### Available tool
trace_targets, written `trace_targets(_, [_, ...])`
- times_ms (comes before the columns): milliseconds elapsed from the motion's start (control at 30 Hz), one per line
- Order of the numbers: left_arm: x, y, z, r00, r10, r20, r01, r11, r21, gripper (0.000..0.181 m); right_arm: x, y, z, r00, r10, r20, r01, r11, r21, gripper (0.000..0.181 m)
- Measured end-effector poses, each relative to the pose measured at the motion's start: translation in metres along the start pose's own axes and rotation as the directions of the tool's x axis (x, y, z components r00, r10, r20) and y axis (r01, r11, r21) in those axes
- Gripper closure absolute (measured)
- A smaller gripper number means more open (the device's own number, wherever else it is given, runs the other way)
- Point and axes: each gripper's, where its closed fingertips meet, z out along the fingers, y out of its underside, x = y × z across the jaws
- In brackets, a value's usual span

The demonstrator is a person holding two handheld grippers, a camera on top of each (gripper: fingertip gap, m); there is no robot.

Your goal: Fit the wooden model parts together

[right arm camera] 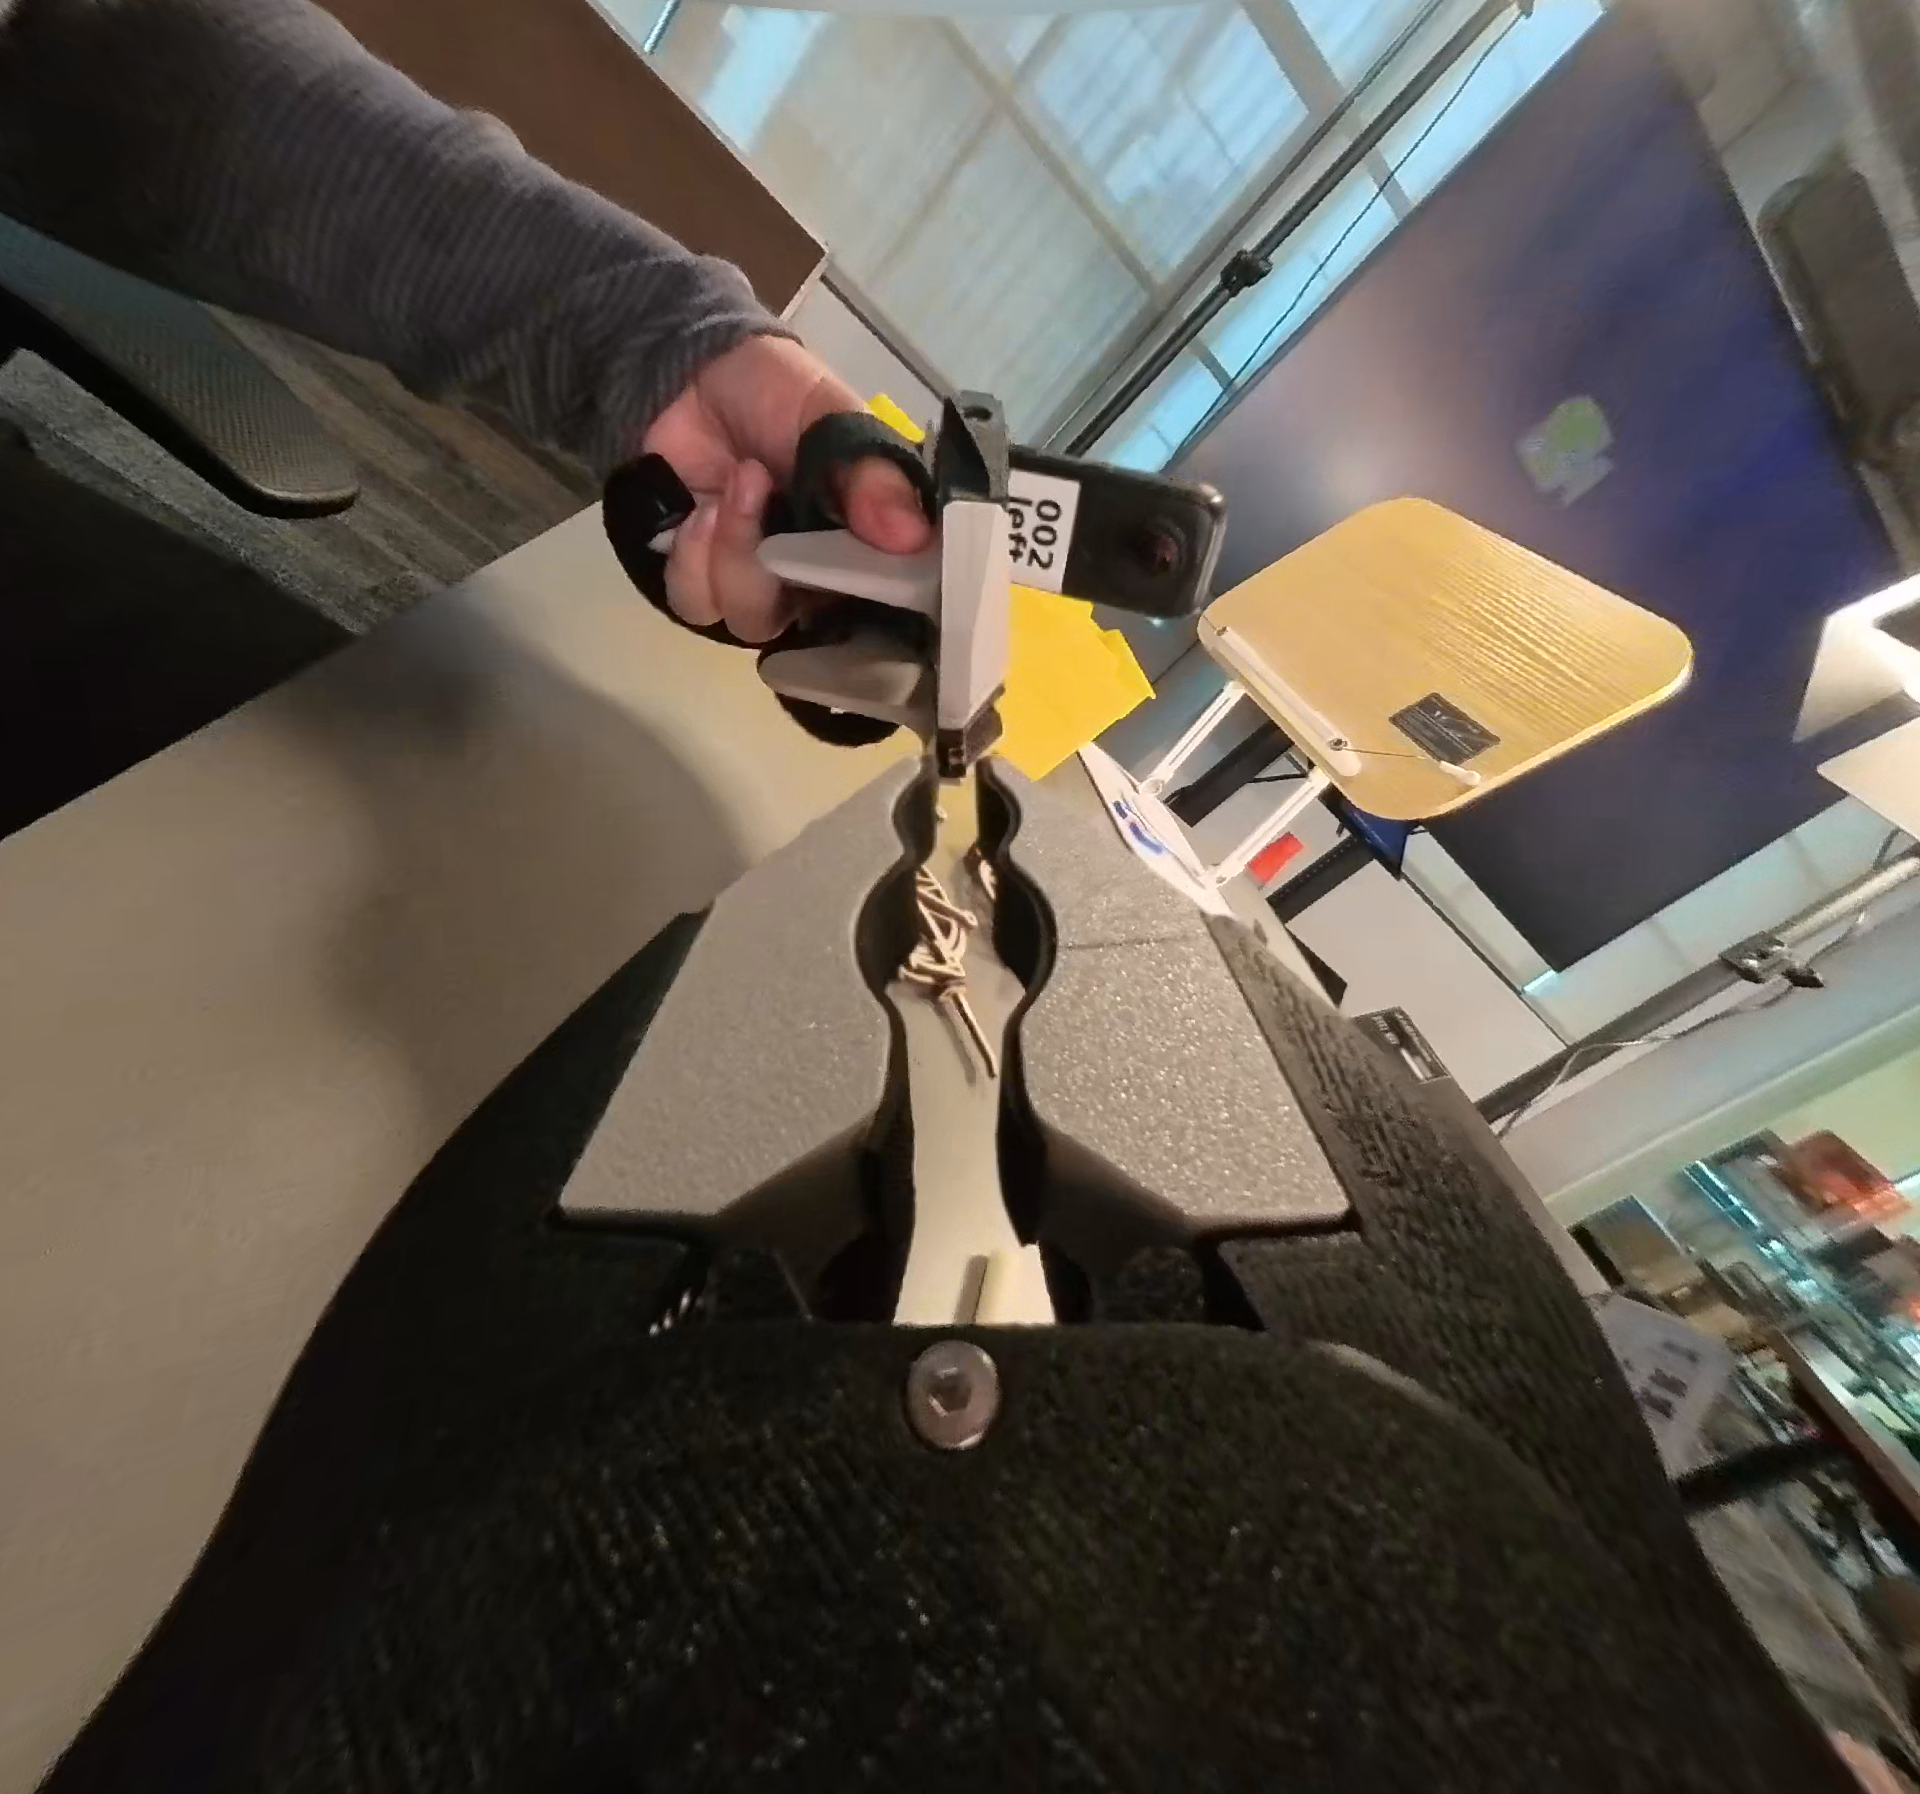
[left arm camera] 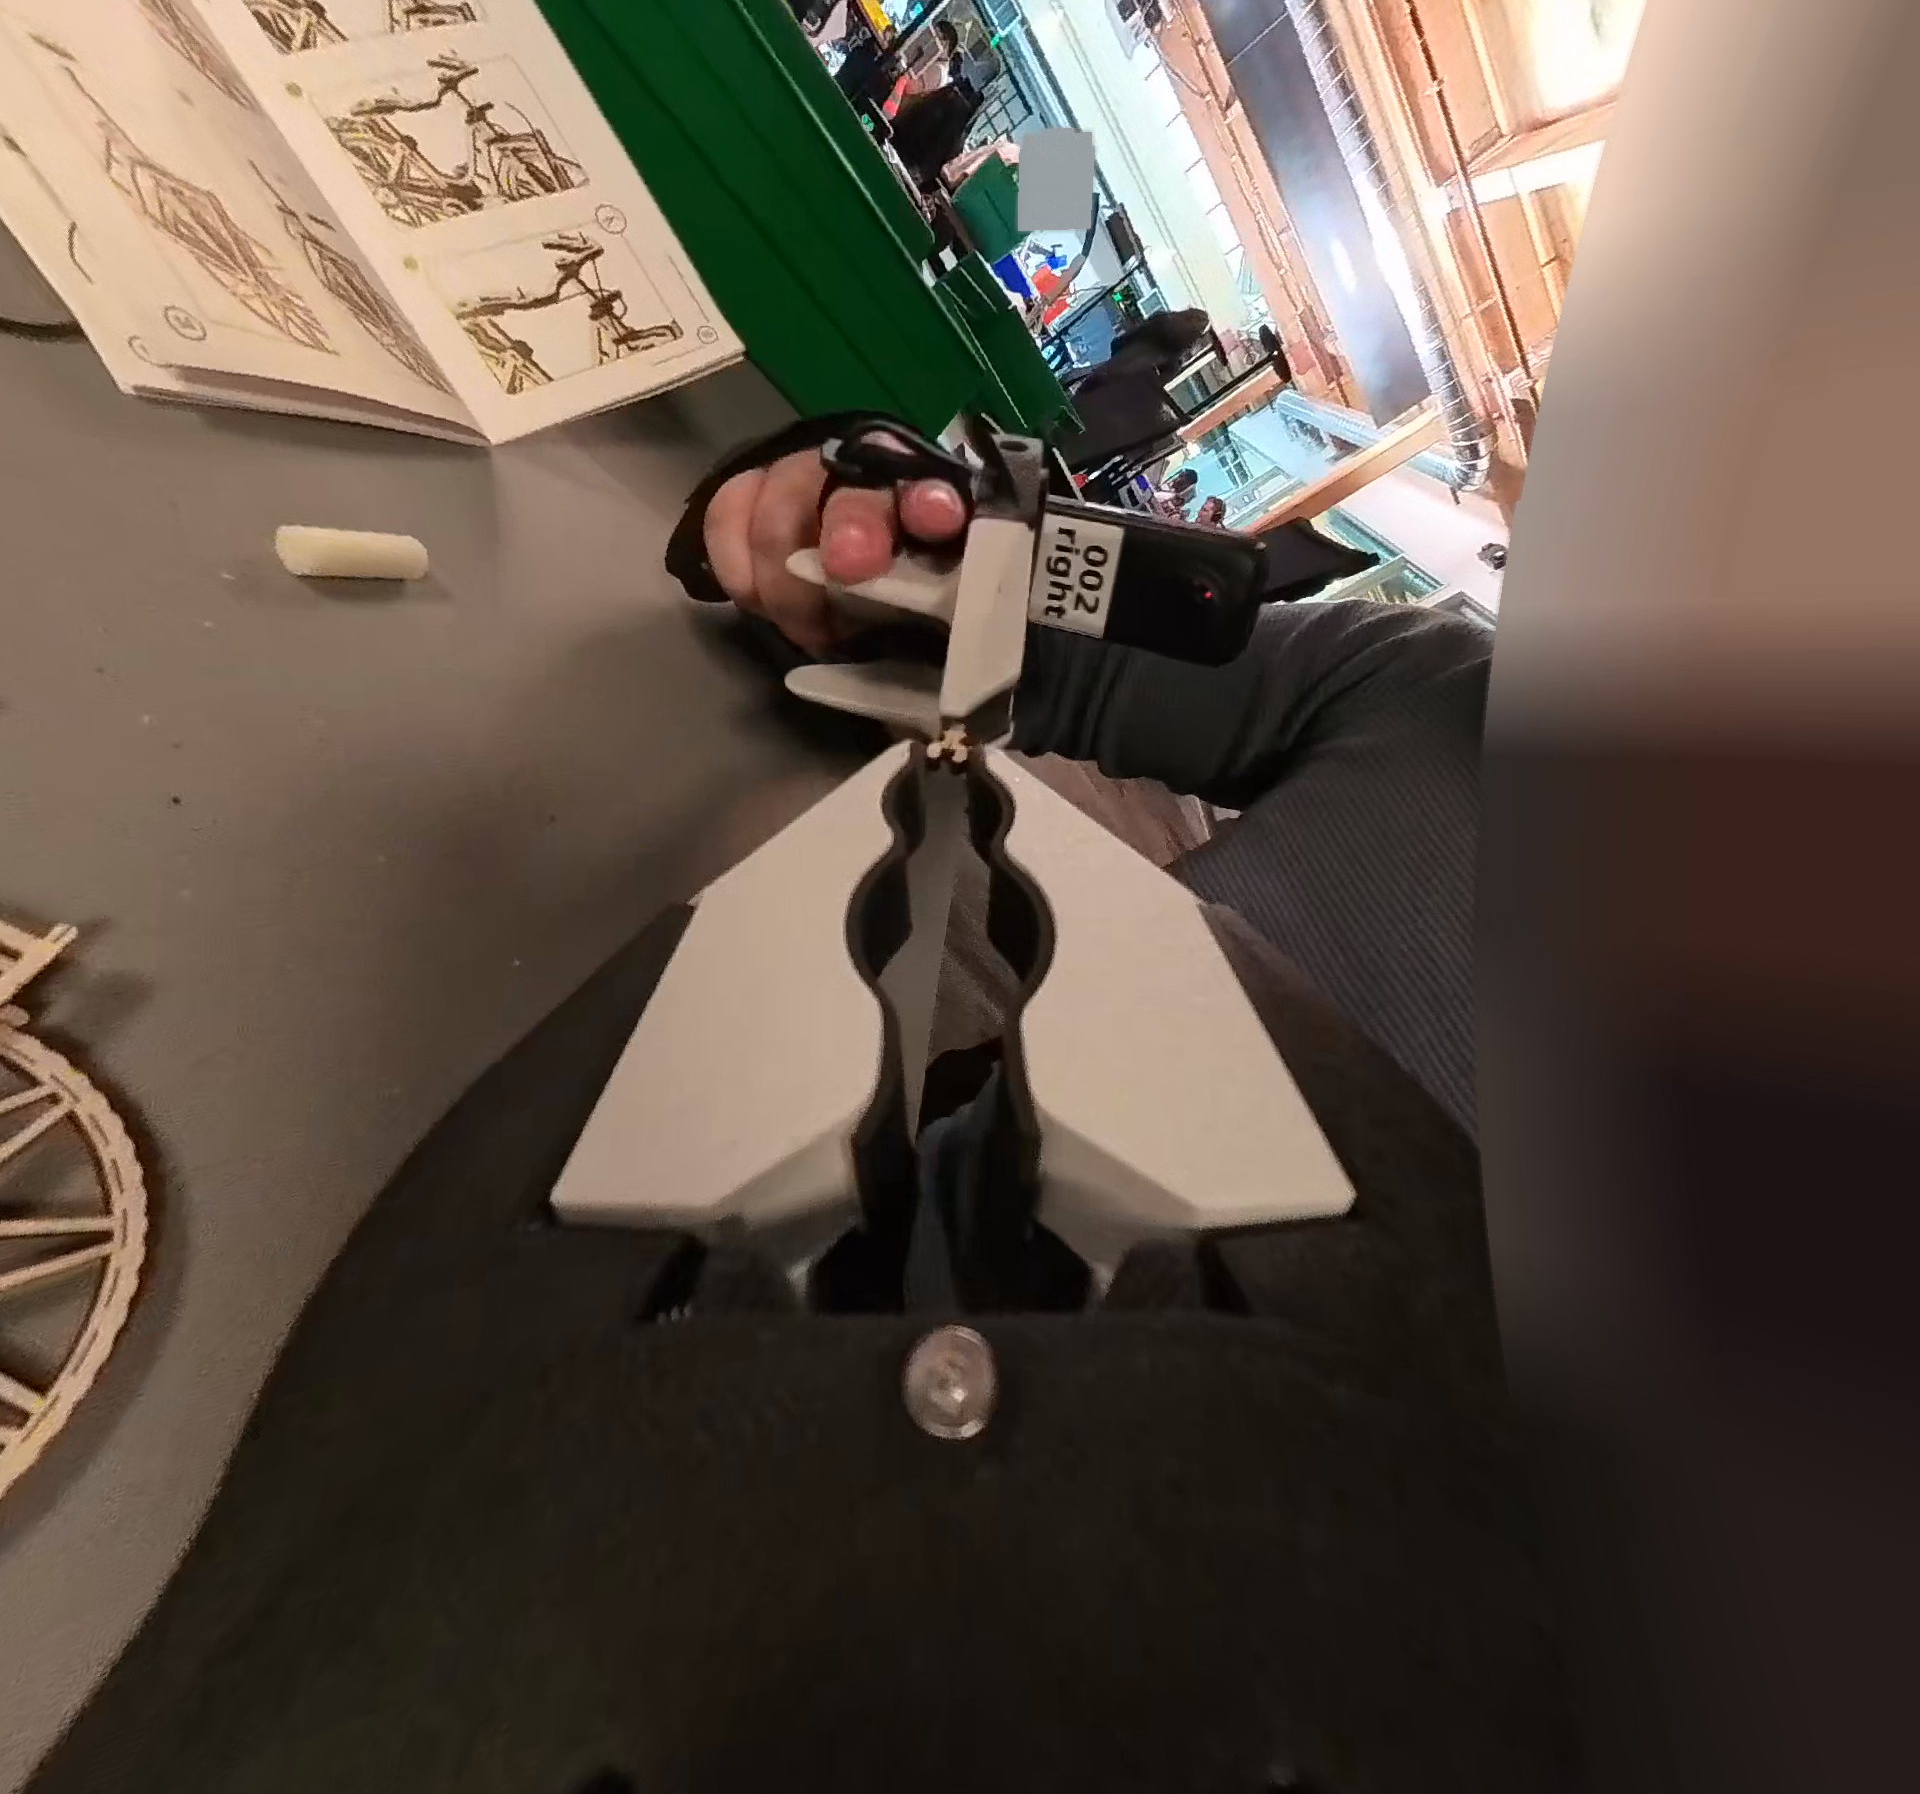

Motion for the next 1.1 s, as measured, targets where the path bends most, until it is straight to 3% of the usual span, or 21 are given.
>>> trace_targets(300, [-0.003, 0.000, 0.001, 1.000, 0.004, 0.009, -0.004, 1.000, 0.000, 0.175, -0.001, 0.003, 0.001, 1.000, 0.020, 0.023, -0.019, 0.999, -0.026, 0.181])
trace_targets(400, [-0.007, -0.008, -0.004, 0.988, 0.132, 0.086, -0.135, 0.990, 0.028, 0.175, 0.006, 0.007, 0.003, 0.999, 0.021, -0.027, -0.023, 0.998, -0.058, 0.181])
trace_targets(433, [-0.017, -0.013, -0.010, 0.957, 0.224, 0.186, -0.232, 0.972, 0.023, 0.181, 0.010, 0.012, 0.003, 0.999, 0.005, -0.054, -0.010, 0.996, -0.088, 0.181])
trace_targets(500, [-0.049, -0.025, -0.032, 0.829, 0.348, 0.437, -0.363, 0.930, -0.052, 0.176, 0.020, 0.023, 0.002, 0.994, -0.003, -0.109, -0.012, 0.990, -0.139, 0.181])
trace_targets(600, [-0.091, -0.023, -0.063, 0.644, 0.445, 0.622, -0.332, 0.895, -0.296, 0.155, 0.028, 0.035, 0.001, 0.988, 0.021, -0.152, -0.049, 0.981, -0.186, 0.181])
trace_targets(700, [-0.105, -0.015, -0.071, 0.643, 0.477, 0.599, -0.264, 0.873, -0.411, 0.124, 0.029, 0.039, 0.001, 0.987, 0.033, -0.155, -0.064, 0.977, -0.202, 0.181])
trace_targets(800, [-0.111, -0.009, -0.072, 0.658, 0.508, 0.556, -0.245, 0.842, -0.480, 0.115, 0.027, 0.043, 0.002, 0.989, 0.036, -0.145, -0.068, 0.973, -0.221, 0.181])
trace_targets(967, [-0.122, 0.000, -0.076, 0.600, 0.566, 0.566, -0.192, 0.788, -0.585, 0.118, 0.031, 0.050, 0.001, 0.986, 0.048, -0.161, -0.087, 0.964, -0.251, 0.181])
trace_targets(1100, [-0.112, 0.006, -0.068, 0.660, 0.499, 0.562, -0.164, 0.826, -0.540, 0.123, 0.034, 0.056, 0.000, 0.983, 0.061, -0.173, -0.108, 0.955, -0.275, 0.181])
